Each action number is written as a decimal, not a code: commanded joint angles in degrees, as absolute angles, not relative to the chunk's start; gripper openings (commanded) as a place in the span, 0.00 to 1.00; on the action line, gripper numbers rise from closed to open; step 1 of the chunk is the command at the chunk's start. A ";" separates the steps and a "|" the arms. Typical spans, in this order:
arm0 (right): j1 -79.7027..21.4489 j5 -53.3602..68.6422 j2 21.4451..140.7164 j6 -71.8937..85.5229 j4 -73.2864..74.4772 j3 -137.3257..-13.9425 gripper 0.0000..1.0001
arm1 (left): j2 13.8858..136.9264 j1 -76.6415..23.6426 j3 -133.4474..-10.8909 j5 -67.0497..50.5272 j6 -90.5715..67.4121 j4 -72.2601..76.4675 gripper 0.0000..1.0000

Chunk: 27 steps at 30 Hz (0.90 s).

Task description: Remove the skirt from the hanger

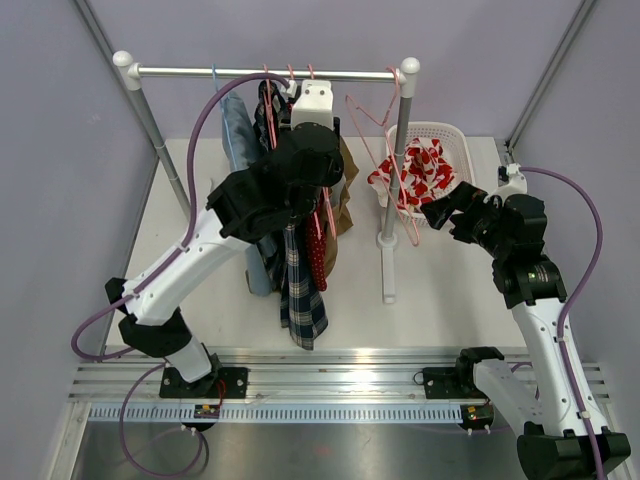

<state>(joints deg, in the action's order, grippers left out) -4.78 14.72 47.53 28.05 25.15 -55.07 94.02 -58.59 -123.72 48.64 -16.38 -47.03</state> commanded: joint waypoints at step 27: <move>-5.45 20.29 44.57 24.61 19.35 -59.23 1.00 | 101.69 -57.03 -142.46 47.37 -13.37 -52.29 0.00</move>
